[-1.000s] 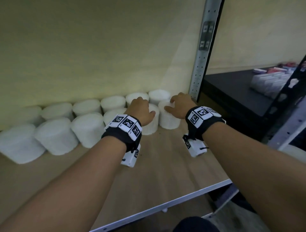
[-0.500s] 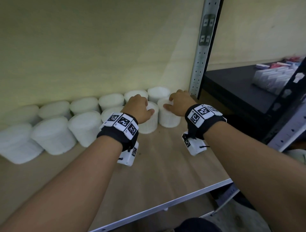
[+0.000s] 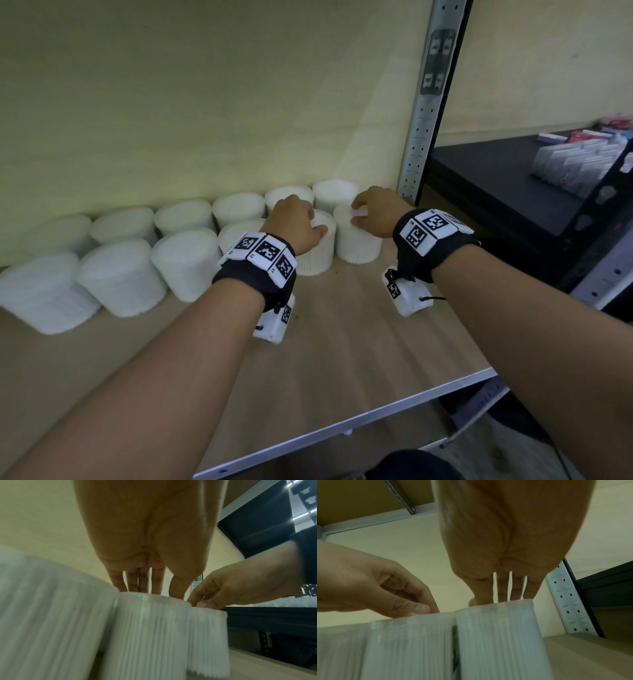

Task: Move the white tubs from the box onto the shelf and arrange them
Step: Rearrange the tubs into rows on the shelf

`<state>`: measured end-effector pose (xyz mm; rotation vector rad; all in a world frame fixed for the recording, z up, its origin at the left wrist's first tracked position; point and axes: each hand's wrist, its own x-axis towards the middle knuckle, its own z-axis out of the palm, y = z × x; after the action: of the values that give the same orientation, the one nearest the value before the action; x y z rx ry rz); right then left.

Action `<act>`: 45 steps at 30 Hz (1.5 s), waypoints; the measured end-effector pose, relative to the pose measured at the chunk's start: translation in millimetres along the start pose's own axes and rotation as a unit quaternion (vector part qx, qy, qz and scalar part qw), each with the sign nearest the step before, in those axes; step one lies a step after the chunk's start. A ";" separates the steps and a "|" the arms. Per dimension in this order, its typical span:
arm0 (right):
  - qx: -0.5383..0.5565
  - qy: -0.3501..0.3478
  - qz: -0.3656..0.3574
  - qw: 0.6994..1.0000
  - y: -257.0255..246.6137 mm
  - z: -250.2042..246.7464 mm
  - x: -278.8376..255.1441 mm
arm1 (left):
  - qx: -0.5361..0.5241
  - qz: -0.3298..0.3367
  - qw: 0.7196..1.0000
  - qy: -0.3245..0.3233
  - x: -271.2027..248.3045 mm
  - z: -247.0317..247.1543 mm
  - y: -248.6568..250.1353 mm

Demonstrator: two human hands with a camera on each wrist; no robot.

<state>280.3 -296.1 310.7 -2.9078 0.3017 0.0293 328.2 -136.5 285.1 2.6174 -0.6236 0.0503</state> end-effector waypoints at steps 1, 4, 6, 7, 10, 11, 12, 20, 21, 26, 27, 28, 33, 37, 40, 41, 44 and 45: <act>0.017 -0.001 -0.001 1.000 0.2 0.1 1.0 | -0.002 0.000 1.000 0.001 0.0 0.0 0.1; 0.036 -0.003 -0.002 0.999 0.0 2.6 4.2 | -0.007 -0.002 1.000 0.004 -0.2 0.5 -0.1; 0.044 -0.001 0.000 0.999 -0.8 4.0 6.1 | -0.011 -0.003 1.000 0.004 -0.8 0.8 -0.6; 0.056 0.006 0.002 0.998 -0.8 4.3 6.8 | -0.012 -0.003 1.000 0.003 -1.2 0.8 -0.7; 0.073 0.060 0.013 0.995 -1.1 6.5 8.5 | -0.021 -0.006 1.000 0.000 -2.3 0.3 -0.8; 0.057 0.078 0.021 0.995 -1.2 7.6 8.6 | -0.024 -0.006 1.000 0.000 -2.4 0.1 -0.8; 0.035 0.087 0.027 0.995 -1.4 9.1 8.3 | -0.026 -0.006 1.000 0.000 -2.4 0.1 -0.7; -0.025 0.041 0.040 0.998 -0.9 14.5 9.0 | -0.024 -0.005 1.000 0.002 -3.1 1.2 -0.9; -0.025 0.039 0.039 0.998 -1.2 13.4 8.3 | -0.024 -0.005 1.000 0.002 -3.1 1.0 -0.8; -0.005 0.020 0.017 1.000 -1.3 6.7 3.7 | -0.022 -0.005 1.000 0.004 -2.9 0.8 -0.9; 0.011 0.017 0.012 1.000 -0.7 6.3 3.4 | -0.022 -0.006 1.000 0.003 -3.3 1.1 -0.9; 0.027 0.015 0.005 1.000 0.0 6.8 3.1 | -0.023 -0.006 1.000 0.004 -3.5 1.3 -1.0; 0.066 0.012 -0.011 0.998 2.0 8.7 2.1 | -0.021 -0.004 1.000 0.007 -3.8 1.5 -0.9; 0.093 0.084 -0.005 0.992 2.4 9.3 2.7 | -0.020 -0.006 1.000 0.003 -3.1 1.6 0.1; 0.031 0.083 0.022 0.996 1.3 11.0 2.6 | -0.019 -0.007 1.000 0.003 -3.3 1.4 -0.2; 0.000 0.064 0.032 0.997 0.6 11.9 2.6 | -0.019 -0.007 1.000 0.003 -3.4 1.6 -0.3; -0.035 0.034 0.043 0.998 -0.7 14.1 3.9 | -0.019 -0.010 1.000 0.000 -2.8 2.4 -0.3; -0.036 0.033 0.042 0.998 -1.1 13.9 4.4 | -0.018 -0.010 1.000 -0.001 -2.6 2.4 -0.3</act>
<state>284.9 -292.9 297.2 -2.9693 0.4413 -0.0438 325.8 -136.2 282.5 2.5881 -0.5932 0.0302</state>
